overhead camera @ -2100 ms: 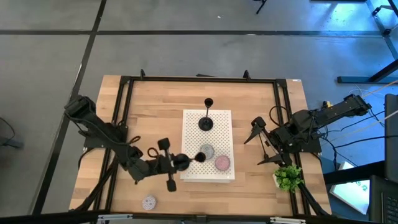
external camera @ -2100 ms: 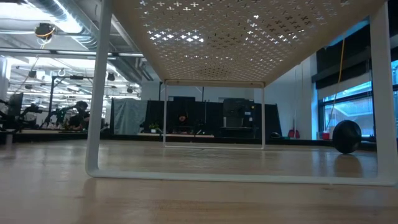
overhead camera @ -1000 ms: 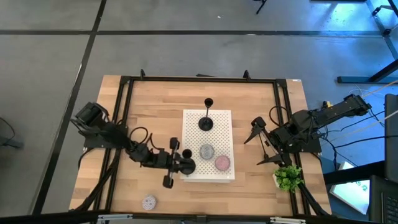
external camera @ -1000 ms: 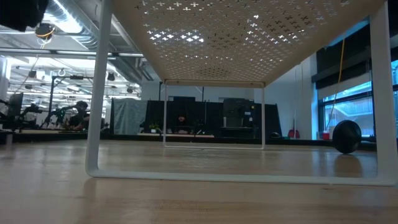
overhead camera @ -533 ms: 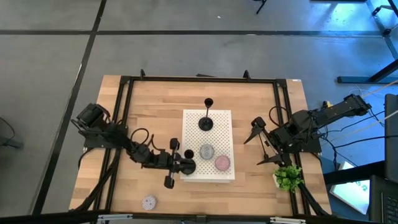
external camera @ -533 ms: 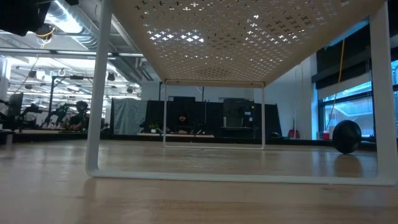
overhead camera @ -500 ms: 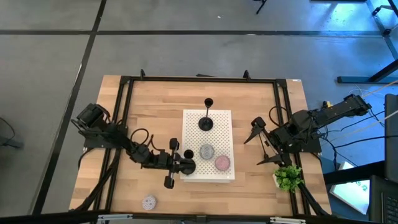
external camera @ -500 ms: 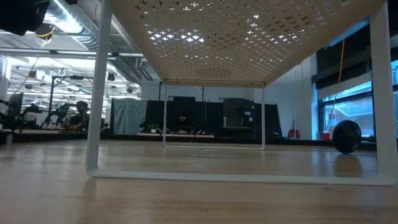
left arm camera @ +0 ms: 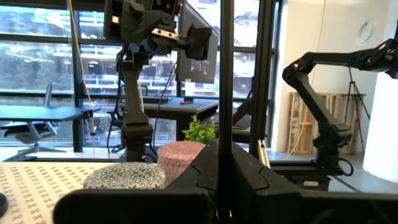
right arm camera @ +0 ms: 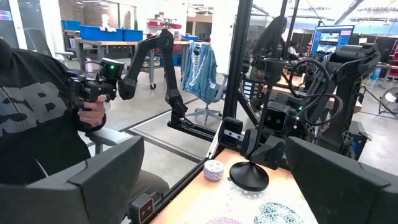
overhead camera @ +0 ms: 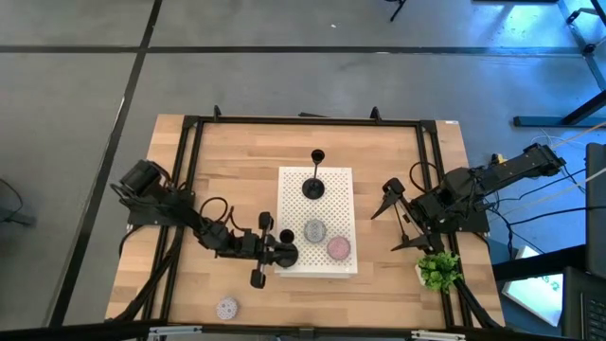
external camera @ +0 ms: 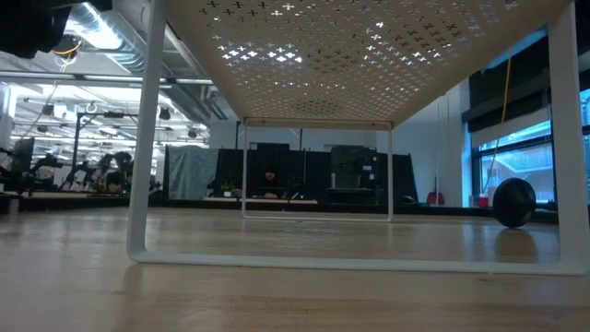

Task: Pick & Place candle stick holders
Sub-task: Put the left candle holder on the shelf

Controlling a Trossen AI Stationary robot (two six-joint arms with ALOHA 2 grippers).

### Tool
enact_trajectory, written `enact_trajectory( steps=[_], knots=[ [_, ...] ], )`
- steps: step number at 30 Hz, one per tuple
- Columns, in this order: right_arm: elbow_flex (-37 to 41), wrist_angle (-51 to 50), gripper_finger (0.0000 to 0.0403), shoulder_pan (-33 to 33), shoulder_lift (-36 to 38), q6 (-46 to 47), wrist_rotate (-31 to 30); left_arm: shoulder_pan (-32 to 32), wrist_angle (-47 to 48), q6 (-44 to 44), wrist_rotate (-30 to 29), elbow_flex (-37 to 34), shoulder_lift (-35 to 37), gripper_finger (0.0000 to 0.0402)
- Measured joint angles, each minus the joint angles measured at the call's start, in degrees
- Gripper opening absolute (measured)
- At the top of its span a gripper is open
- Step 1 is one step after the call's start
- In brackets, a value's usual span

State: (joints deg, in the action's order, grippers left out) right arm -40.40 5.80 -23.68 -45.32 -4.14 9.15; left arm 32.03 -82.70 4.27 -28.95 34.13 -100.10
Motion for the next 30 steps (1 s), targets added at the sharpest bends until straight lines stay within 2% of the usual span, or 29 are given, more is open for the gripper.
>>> enact_trajectory(
  steps=[9, 30],
  knots=[
    [0.0, -0.06, 0.0393, 0.0, 0.0, 0.0, 0.0, -0.96, -3.6, -0.5, -0.08, 0.0, -2.95, 0.0006],
    [0.0, -0.11, 0.0392, 0.0, 0.02, 0.0, 0.0, -1.07, -1.55, -1.05, -0.03, 0.0, -3.08, 0.0009]
  ],
)
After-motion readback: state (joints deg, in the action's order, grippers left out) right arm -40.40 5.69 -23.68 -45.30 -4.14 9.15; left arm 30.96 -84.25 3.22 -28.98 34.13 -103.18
